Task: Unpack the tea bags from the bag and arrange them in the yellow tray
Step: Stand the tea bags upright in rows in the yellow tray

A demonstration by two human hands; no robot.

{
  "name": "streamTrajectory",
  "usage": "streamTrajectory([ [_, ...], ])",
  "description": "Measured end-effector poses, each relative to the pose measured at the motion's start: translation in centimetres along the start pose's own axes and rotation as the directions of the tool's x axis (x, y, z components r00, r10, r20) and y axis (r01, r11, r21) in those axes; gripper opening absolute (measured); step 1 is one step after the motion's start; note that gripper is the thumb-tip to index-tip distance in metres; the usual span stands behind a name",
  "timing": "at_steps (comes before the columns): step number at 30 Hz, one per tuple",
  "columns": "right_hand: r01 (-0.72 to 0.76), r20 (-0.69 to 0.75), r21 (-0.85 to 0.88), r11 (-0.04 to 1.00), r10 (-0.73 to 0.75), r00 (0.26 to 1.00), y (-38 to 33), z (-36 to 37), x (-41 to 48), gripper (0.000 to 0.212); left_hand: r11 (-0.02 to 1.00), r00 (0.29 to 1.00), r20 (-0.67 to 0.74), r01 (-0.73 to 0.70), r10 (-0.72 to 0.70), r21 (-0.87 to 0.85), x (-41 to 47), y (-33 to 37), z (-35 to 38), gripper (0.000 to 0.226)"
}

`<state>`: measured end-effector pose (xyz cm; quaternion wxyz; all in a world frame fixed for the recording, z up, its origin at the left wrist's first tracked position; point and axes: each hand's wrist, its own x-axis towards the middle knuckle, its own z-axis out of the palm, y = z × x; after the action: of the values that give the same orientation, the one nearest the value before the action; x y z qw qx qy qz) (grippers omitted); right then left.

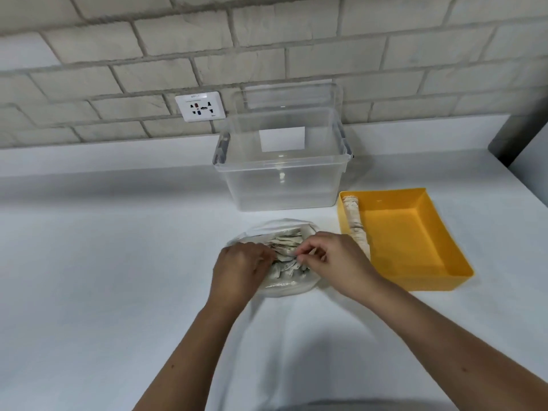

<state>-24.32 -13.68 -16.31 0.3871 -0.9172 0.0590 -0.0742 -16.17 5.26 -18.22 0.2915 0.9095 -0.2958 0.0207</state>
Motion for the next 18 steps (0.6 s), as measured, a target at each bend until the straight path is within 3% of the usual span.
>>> streamTrajectory([
  [4,0.0,0.052,-0.218,0.976,0.012,0.999,-0.2,2.3,1.0,0.016,0.973,0.998,0.051,-0.059,0.048,0.225,0.3,-1.0,1.8,0.031],
  [9,-0.023,-0.002,-0.394,0.919,0.024,1.0,-0.1,4.3,2.0,0.028,0.981,1.0,0.03,-0.006,0.0,0.194,0.5,-1.6,2.4,0.027],
  [12,-0.021,-0.035,-0.43,0.903,0.007,0.999,0.1,5.3,2.4,0.024,0.991,0.998,0.032,0.047,-0.051,0.126,0.4,-2.0,2.3,0.025],
  [14,-0.035,-0.088,-0.394,0.918,0.0,0.996,0.3,5.3,2.3,0.017,0.995,0.994,0.024,0.104,-0.104,-0.007,0.3,-2.0,1.8,0.024],
  [17,-0.102,-0.221,-0.151,0.983,0.067,0.973,0.2,4.4,1.9,0.011,0.961,0.979,-0.023,0.196,-0.205,-0.193,-0.1,-1.7,1.0,0.016],
  [18,-0.103,-0.259,-0.057,0.993,0.085,0.962,0.1,4.1,1.7,0.01,0.949,0.973,-0.03,0.217,-0.23,-0.228,-0.2,-1.6,0.8,0.03],
])
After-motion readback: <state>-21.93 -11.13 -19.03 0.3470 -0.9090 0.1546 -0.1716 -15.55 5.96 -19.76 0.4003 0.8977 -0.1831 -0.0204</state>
